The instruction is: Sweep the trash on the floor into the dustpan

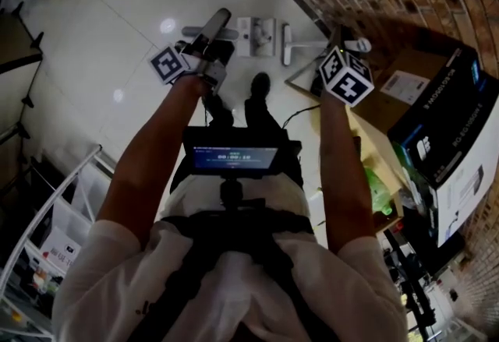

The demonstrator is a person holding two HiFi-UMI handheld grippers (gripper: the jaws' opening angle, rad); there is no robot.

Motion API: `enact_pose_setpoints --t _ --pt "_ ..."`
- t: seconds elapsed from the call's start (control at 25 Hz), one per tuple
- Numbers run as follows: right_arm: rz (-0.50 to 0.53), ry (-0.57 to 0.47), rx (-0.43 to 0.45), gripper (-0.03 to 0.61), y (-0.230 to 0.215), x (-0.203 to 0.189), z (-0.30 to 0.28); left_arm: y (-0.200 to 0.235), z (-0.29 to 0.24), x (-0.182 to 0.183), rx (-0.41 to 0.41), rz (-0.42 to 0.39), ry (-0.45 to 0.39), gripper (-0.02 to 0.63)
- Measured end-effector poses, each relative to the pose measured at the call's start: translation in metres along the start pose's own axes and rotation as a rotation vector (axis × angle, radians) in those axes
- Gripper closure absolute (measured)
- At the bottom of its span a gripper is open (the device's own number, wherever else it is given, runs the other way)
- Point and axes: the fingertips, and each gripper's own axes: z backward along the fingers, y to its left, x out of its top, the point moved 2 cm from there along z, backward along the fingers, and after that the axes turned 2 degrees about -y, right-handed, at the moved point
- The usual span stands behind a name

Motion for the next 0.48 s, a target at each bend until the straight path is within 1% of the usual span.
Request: enact_pose_setpoints --t 0.08,0.16,0.24,0.28,0.4,0.48 --pt "-0.025 0.025 0.0 0.532 0.006 -0.012 -0.004 0.005 0.001 -0.004 0.03 -0.006 0.023 0.614" --pt "-0.035 0.051 0.029 0.522 0.019 -0.025 -0.006 0.007 0.003 -0.005 0.048 -0.016 0.047 0.614" --pt "-0.018 0.07 0.101 0.503 0.04 -0.035 -0.007 0.009 0.007 -0.001 0.06 -0.037 0.063 0.614" --pt "0.009 0.079 0.148 0.5 0.055 -0.038 -0.007 0.01 0.01 0.002 0.068 -0.054 0.069 0.609" --pt "0.109 0.096 0.275 0.483 0.096 -0.041 -0.007 0.015 0.017 0.013 0.1 -0.116 0.088 0.566" --pt "0.152 0.12 0.341 0.469 0.118 -0.046 -0.008 0.016 0.02 0.017 0.115 -0.14 0.093 0.546"
